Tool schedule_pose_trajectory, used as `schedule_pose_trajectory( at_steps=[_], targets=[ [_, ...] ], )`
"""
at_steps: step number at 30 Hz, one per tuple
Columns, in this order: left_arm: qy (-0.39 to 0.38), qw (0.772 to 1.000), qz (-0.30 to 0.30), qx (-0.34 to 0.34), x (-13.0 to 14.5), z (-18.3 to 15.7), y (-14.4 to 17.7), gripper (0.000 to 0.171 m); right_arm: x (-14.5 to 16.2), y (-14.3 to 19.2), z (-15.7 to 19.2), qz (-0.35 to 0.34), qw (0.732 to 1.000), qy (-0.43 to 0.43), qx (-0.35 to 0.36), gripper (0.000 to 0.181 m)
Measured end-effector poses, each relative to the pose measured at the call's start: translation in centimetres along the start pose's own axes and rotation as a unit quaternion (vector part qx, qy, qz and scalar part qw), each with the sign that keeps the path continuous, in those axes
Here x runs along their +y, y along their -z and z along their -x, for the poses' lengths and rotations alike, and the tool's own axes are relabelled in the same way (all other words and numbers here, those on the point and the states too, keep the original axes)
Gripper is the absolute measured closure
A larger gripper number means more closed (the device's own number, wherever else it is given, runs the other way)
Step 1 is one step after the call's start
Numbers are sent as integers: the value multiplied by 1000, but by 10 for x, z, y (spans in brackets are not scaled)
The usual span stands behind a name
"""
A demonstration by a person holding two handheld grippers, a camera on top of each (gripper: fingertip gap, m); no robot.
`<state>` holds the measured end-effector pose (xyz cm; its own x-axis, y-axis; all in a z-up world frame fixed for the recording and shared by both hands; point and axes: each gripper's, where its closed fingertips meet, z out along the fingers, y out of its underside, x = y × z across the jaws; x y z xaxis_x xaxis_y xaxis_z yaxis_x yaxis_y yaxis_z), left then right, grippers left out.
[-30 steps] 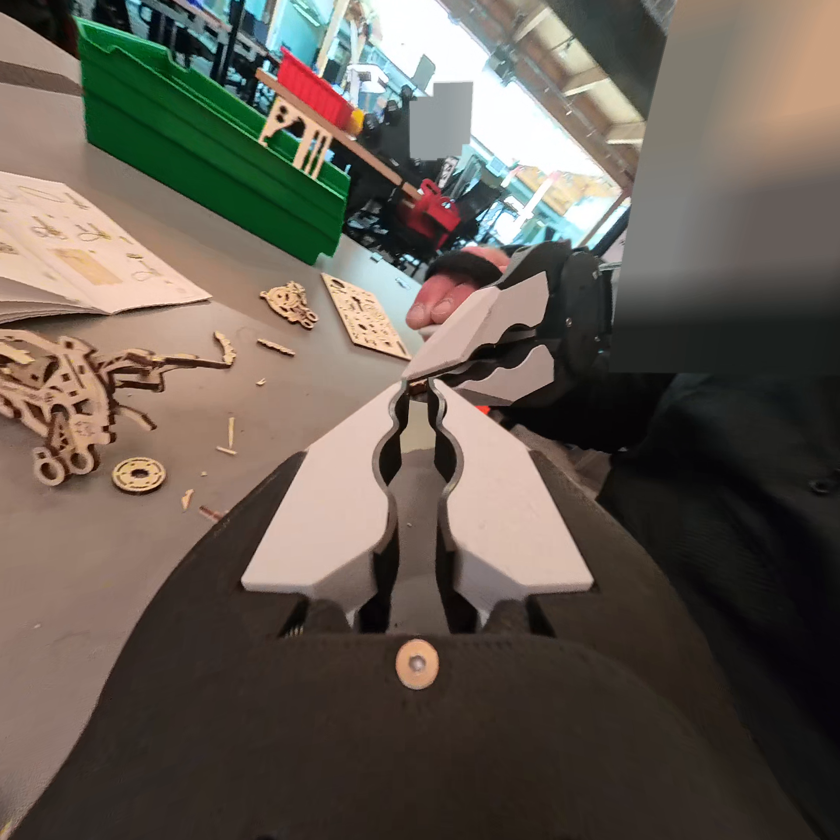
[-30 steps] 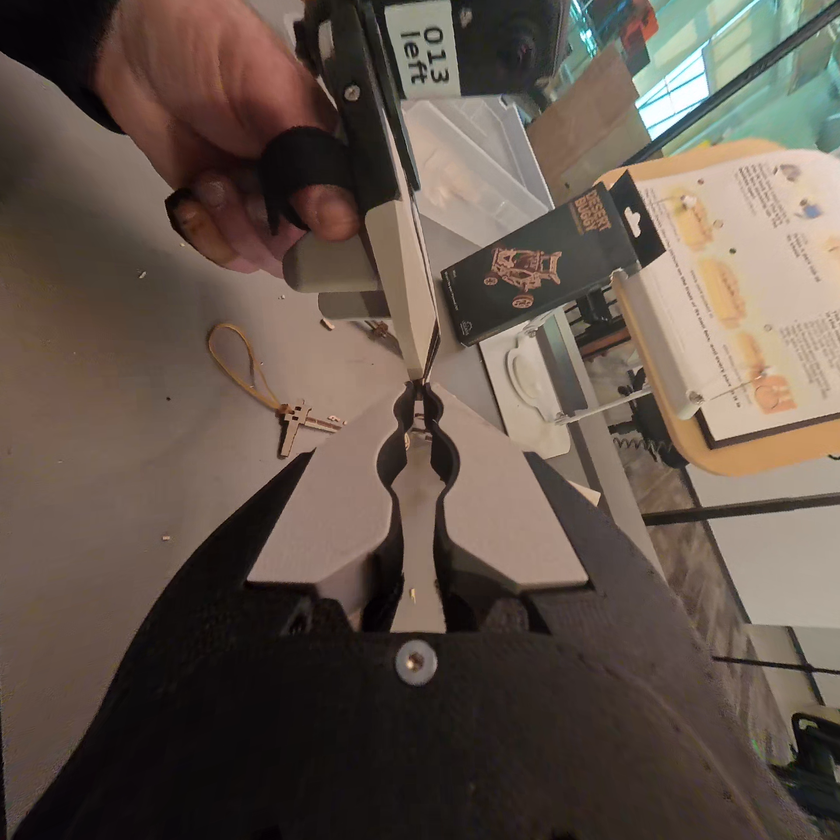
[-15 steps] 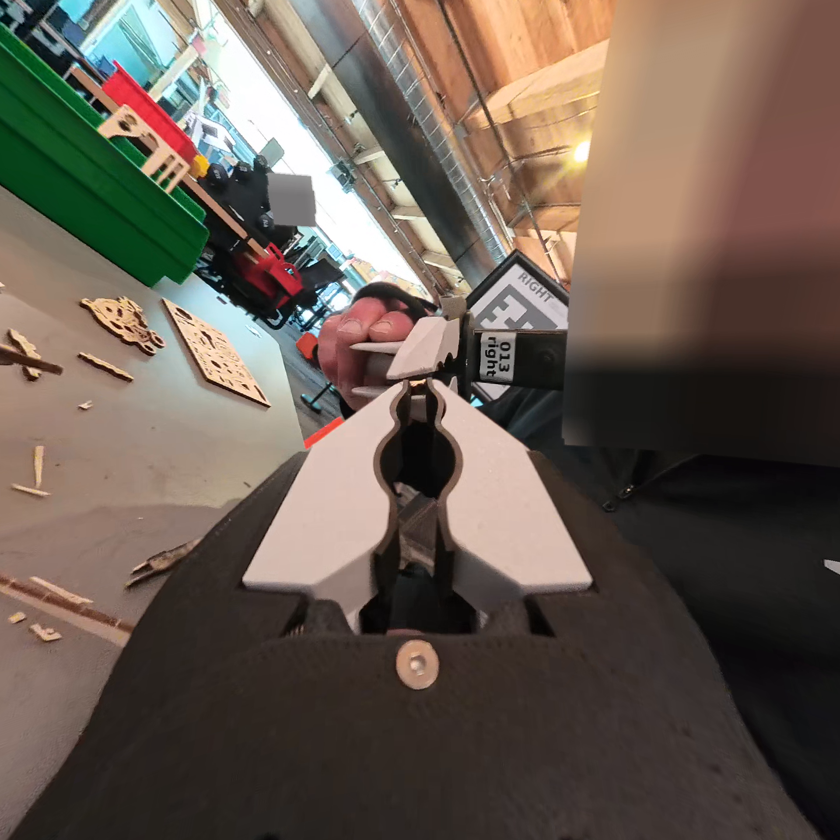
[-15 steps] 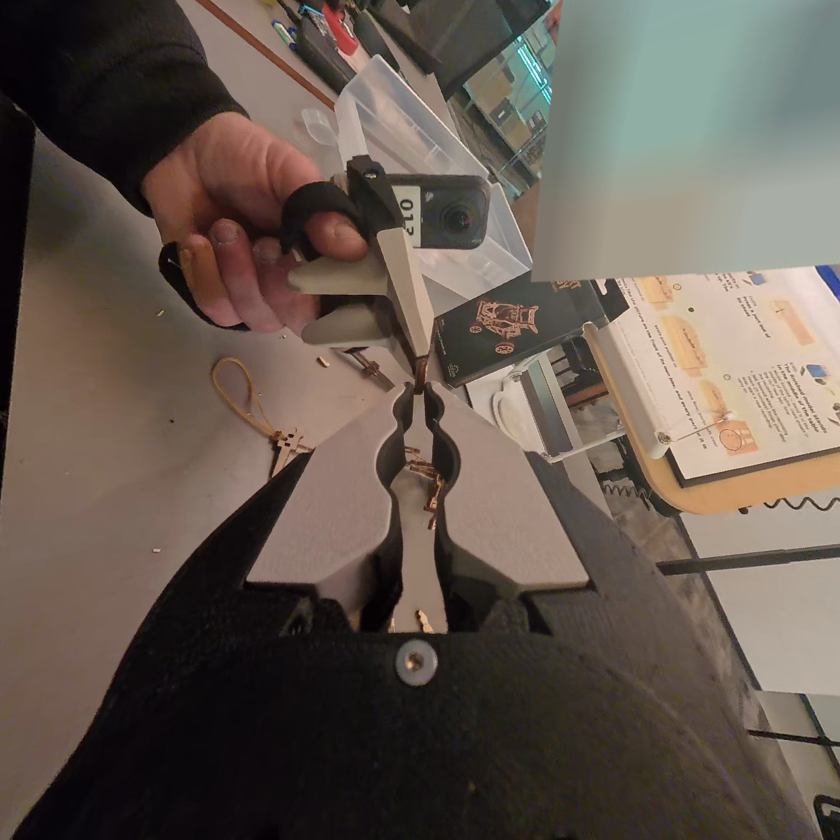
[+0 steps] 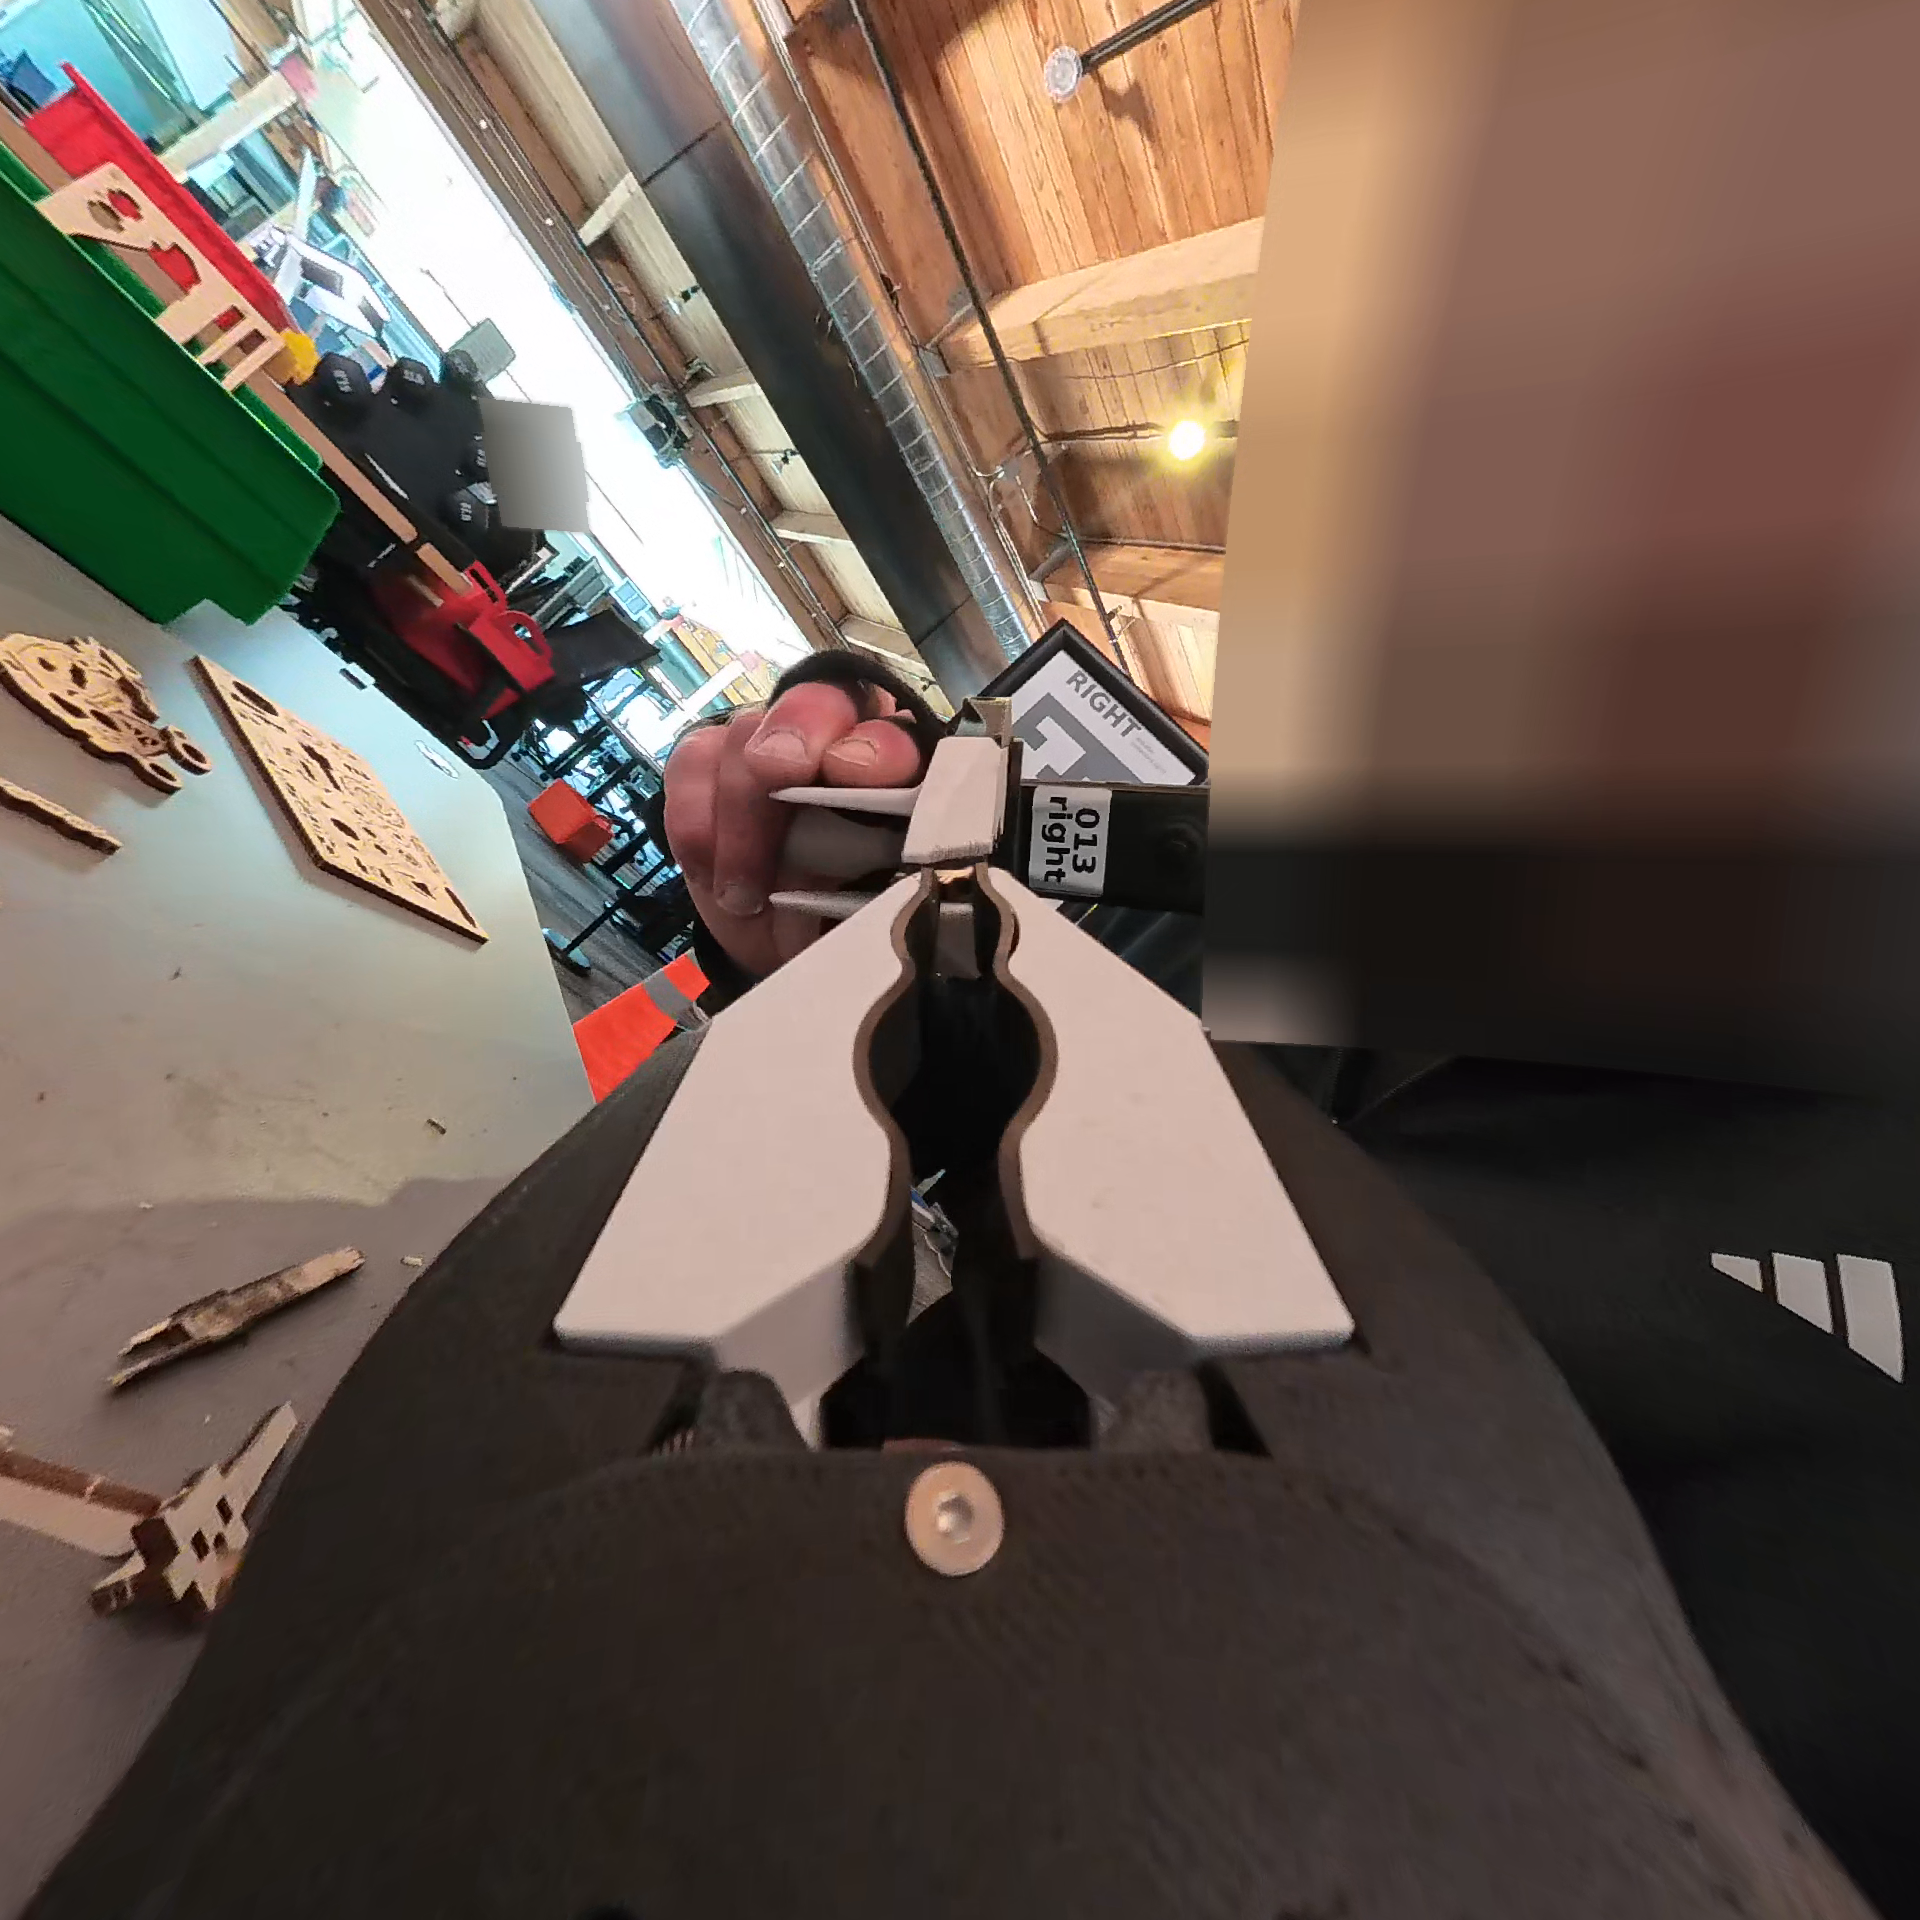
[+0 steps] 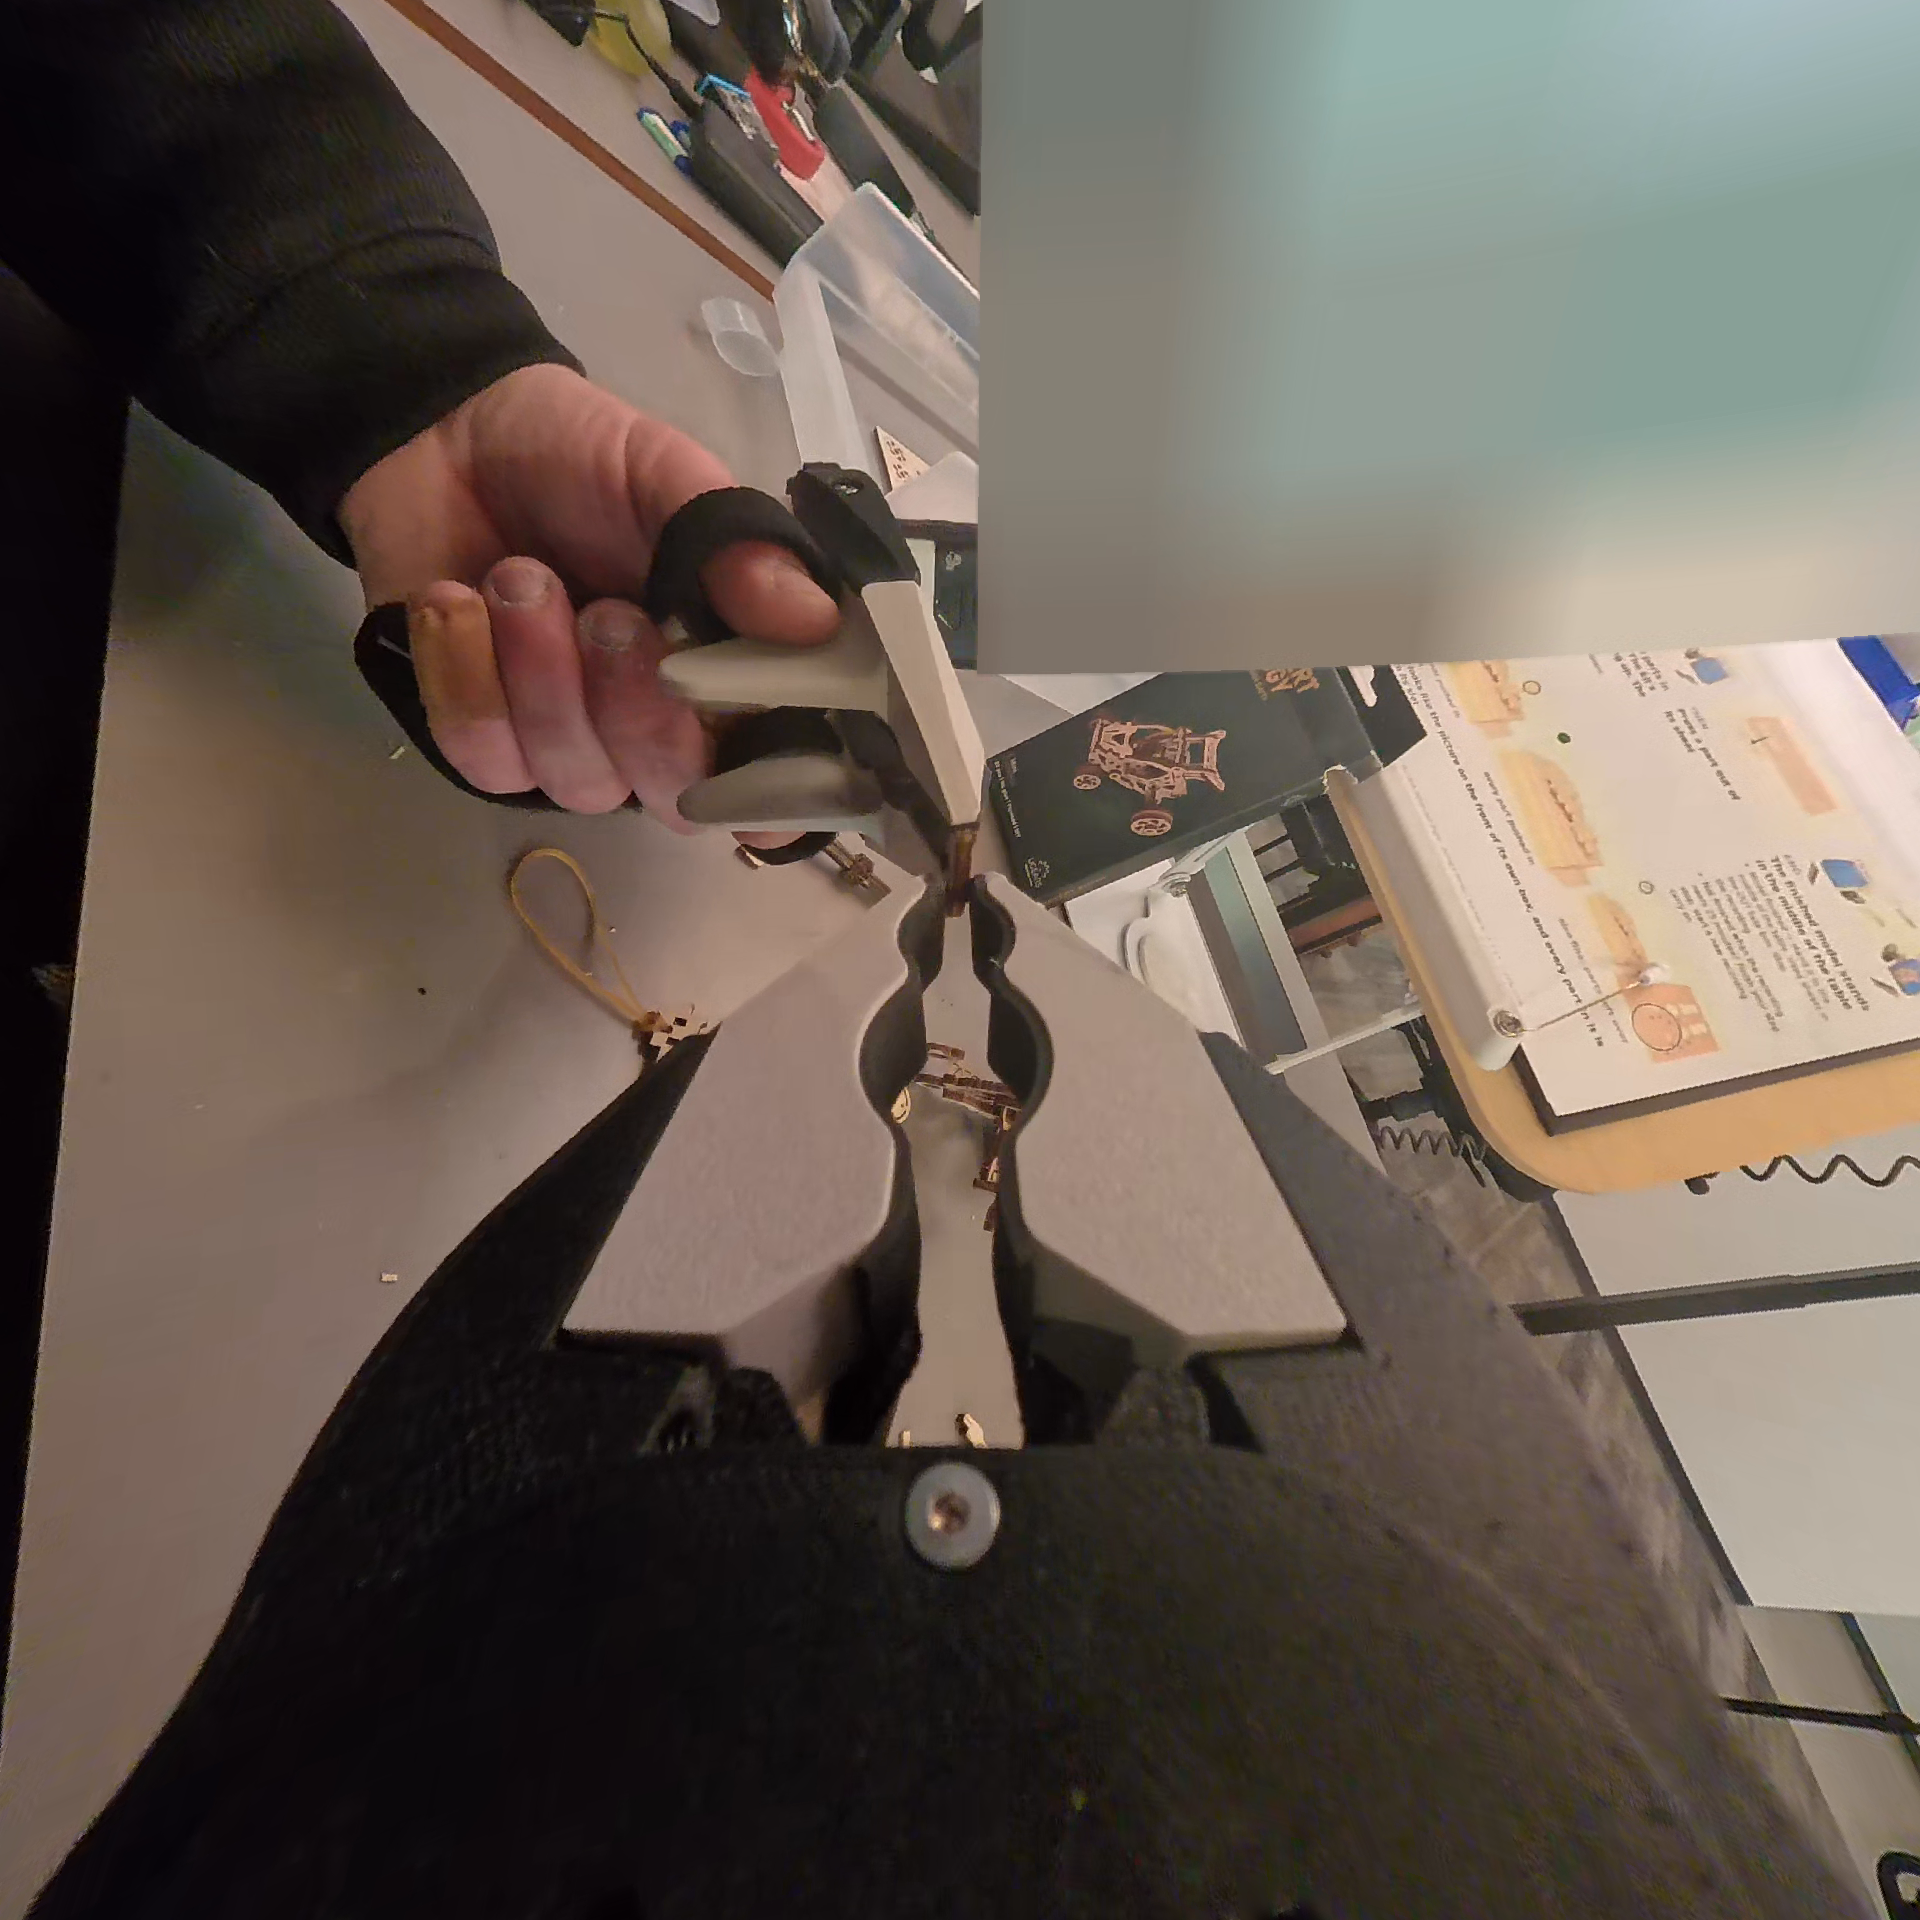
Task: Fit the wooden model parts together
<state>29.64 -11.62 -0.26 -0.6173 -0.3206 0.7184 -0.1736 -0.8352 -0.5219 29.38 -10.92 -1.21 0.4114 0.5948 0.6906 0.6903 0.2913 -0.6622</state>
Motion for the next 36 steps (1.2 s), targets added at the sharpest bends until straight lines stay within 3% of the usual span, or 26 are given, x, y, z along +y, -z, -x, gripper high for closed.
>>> schedule_pose_trajectory(
  at_steps=[5, 10, 13, 15, 20, 25, 36],
  targets=[
    [4, 1000, 1, -15, 2, 6, 3, 167, 5, -2, 3, 14, 1000, -17, -16, 180],
    [-53, 987, 60, -141, 5, 26, 31, 164, 32, -12, 24, 76, 992, -62, -77, 181],
    [-122, 951, 138, -247, 11, 42, 53, 164, 52, -21, 42, 131, 979, -101, -116, 180],
    [-162, 914, 214, -305, 24, 57, 69, 159, 62, -26, 51, 161, 969, -131, -135, 181],
    [-209, 837, 328, -385, 44, 89, 94, 158, 76, -42, 71, 208, 947, -183, -164, 181],
    [-196, 830, 354, -383, 55, 96, 93, 153, 79, -54, 86, 233, 938, -196, -165, 181],
    [-128, 842, 385, -355, 68, 99, 92, 149, 92, -61, 90, 267, 932, -206, -137, 181]
  ],
)
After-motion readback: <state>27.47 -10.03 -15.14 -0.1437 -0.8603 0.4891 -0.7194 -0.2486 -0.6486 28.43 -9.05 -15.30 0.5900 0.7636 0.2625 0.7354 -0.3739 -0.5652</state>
